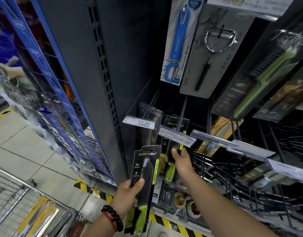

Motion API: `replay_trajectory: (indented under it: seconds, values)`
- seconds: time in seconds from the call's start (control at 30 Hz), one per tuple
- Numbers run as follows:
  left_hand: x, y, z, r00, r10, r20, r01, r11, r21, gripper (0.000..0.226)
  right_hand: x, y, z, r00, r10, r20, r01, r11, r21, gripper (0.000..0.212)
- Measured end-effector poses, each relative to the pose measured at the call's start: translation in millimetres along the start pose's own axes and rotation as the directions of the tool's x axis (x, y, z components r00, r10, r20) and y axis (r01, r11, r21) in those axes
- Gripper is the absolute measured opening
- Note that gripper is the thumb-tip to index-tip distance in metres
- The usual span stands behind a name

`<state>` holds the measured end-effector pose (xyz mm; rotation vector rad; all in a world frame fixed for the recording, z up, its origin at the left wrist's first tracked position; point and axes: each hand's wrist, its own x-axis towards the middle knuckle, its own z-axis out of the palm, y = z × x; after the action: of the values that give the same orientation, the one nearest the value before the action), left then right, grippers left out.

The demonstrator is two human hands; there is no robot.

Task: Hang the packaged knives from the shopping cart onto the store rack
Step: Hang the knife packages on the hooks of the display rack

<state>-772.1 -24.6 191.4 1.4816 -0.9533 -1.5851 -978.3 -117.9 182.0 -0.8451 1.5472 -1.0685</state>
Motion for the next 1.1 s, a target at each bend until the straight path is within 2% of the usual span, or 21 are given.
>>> replay_trajectory:
  seconds: [0.13,0.27,0.4,0.5,0.57,0.63,0.77,0.9,0.97,1.03,1.1]
  values:
    - [-2,0,-2,1.0,-0.008,0.008,0.008,1.0,0.011,0.025,17,-11,0,0.998,0.059,-0.036,-0.059,0.998,-0.012,0.053]
    - [-4,1,-3,1.0,0.006,0.02,-0.006,1.0,0.022,0.024,35,-20,-2,0.993,0.075,-0.095,-0.08,0.995,-0.057,0.039]
    - [-6,7,2,0.999,0.002,0.051,-0.004,0.999,0.032,0.023,37,-27,-9,0.992,0.056,-0.113,-0.068,0.992,-0.111,0.035]
    - [-3,8,9,0.995,0.006,0.1,-0.012,0.999,0.052,0.012,27,-19,-16,0.985,0.014,-0.17,-0.043,0.985,-0.169,0.038]
    - [0,8,15,0.991,-0.009,0.136,-0.003,0.996,0.088,0.007,9,-9,-19,0.984,0.011,-0.175,-0.036,0.99,-0.139,0.031]
    - [4,7,21,0.987,-0.02,0.16,0.002,0.993,0.116,0.009,-21,1,-20,0.993,0.025,-0.118,-0.03,0.998,-0.046,0.017]
    - [14,5,33,0.979,-0.008,0.205,-0.014,0.994,0.106,0.034,-72,12,-14,0.989,0.041,0.142,-0.05,0.997,0.058,0.034]
    - [18,8,42,0.962,0.028,0.271,-0.041,0.998,0.042,0.032,-90,-1,-7,0.987,-0.107,0.119,0.101,0.993,0.059,0.028]
    - [18,11,45,0.972,0.06,0.229,-0.079,0.994,0.076,0.024,-90,-5,-4,0.981,-0.167,0.098,0.159,0.984,0.084,0.009]
    - [18,21,44,0.979,0.193,0.06,-0.201,0.966,0.162,0.008,-88,-7,-4,0.981,-0.184,0.054,0.181,0.982,0.062,0.009]
    - [16,40,35,0.919,0.369,-0.137,-0.325,0.909,0.262,0.019,-83,-7,-5,0.984,-0.18,0.016,0.179,0.984,0.025,0.009]
